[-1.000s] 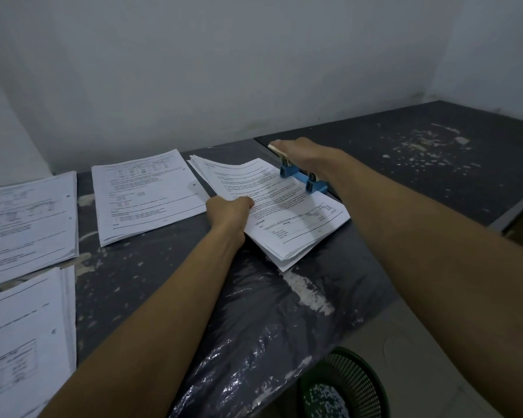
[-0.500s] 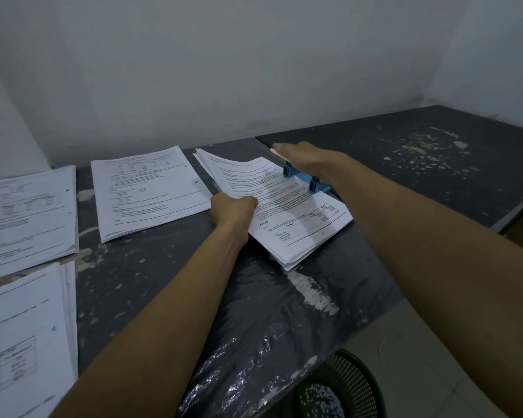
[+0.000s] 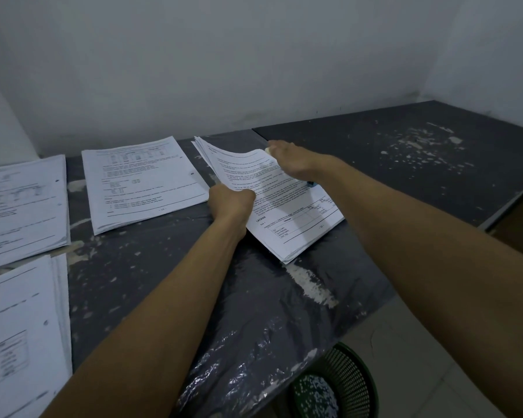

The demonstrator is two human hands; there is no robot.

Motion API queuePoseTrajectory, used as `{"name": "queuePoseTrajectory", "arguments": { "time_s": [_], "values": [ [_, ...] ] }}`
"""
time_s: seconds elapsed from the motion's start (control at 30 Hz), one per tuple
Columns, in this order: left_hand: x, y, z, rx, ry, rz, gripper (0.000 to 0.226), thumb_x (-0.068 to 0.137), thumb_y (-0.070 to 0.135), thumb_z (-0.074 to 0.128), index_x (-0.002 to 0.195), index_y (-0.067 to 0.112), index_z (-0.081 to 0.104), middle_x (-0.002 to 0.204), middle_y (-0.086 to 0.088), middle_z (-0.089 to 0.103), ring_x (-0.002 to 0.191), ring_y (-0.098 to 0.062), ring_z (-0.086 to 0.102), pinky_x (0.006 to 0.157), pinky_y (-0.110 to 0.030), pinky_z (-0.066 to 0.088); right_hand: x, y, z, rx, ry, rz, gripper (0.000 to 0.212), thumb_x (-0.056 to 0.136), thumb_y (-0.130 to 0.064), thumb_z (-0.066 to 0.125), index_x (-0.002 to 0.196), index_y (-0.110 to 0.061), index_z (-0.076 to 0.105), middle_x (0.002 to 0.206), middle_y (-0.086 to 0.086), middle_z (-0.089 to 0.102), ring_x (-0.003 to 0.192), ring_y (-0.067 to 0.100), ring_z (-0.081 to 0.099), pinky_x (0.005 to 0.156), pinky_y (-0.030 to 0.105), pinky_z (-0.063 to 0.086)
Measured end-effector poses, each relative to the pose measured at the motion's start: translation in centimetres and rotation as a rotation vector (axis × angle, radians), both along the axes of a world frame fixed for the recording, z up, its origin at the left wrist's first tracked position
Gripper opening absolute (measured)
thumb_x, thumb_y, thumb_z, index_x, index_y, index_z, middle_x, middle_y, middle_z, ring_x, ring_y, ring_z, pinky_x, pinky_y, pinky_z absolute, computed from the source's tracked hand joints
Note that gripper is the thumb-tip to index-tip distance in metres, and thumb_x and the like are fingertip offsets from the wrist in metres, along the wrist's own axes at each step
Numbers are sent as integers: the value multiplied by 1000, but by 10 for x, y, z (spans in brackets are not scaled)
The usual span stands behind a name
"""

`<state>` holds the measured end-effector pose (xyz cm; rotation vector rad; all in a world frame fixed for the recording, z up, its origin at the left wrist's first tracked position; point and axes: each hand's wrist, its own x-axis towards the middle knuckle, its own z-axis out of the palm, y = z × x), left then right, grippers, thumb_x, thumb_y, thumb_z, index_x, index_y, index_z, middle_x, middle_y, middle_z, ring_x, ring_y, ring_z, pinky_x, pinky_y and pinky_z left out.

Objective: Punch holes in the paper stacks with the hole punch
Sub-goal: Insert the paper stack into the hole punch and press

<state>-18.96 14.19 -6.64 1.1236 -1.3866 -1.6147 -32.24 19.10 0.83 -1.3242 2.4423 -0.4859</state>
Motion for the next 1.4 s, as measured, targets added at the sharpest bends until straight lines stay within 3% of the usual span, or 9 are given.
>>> {"name": "queuePoseTrajectory", "arguments": {
  "time_s": [0.07,0.2,0.33,0.53,0.73,0.97,1.13,1.27,1.4],
  "values": [
    [0,-1,-1,-5,-2,-10,34,81,-4,69,114,4,69,111,-7,72,89,-25,70,70,-36,61,-2,0,-3,6,24,14,35,109,-32,13,128,-21,39,157,15,30,144,40,25,104,40,28],
    [1,-2,-1,-6,0,-33,36,82,-4,69,117,5,68,112,-7,72,92,-26,70,75,-41,63,-2,-1,-5,-1,59,17,51,108,-34,12,147,-12,34,157,10,32,145,38,26,116,55,25],
    [1,-3,-1,0,3,-36,36,81,-5,68,116,6,69,111,-6,73,91,-27,71,75,-44,63,-2,-1,-8,-24,87,23,50,108,-32,12,144,-12,40,154,10,37,142,37,32,115,52,26],
    [0,-3,-2,-15,11,-46,33,82,-5,66,111,9,69,110,-5,73,91,-27,71,75,-44,63,-7,-1,-12,-45,166,31,53,107,-34,12,153,-15,29,160,6,29,148,34,23,118,56,21],
    [1,-4,-4,-30,42,-53,26,81,-6,67,93,16,66,93,2,71,87,-22,71,71,-37,63,5,-2,-48,130,466,17,56,107,-37,15,159,-19,5,166,4,-9,152,27,-14,120,56,3],
    [1,-4,-4,-33,64,-46,28,82,-7,69,102,13,67,102,-4,72,88,-23,71,73,-36,62,1,-5,-48,124,457,29,57,106,-38,17,159,-21,5,166,4,-10,152,26,-15,120,56,2],
    [2,-4,-4,-36,42,-59,29,84,-4,69,109,12,68,103,-4,73,87,-22,71,67,-33,62,1,-5,-30,38,332,12,60,104,-52,21,157,-23,20,166,1,8,153,26,0,118,56,13],
    [3,-3,-2,-12,20,-61,26,86,-3,70,108,9,67,106,-7,72,89,-25,70,68,-34,61,-5,4,-2,-130,106,10,50,105,-49,28,138,-19,50,144,5,51,132,30,45,101,44,38],
    [3,-1,1,20,8,-53,25,86,-2,71,107,10,65,107,-8,71,89,-26,70,69,-38,62,-13,7,14,-200,-33,-45,56,104,-51,29,140,-15,51,147,7,49,126,25,49,108,44,33]
  ]
}}
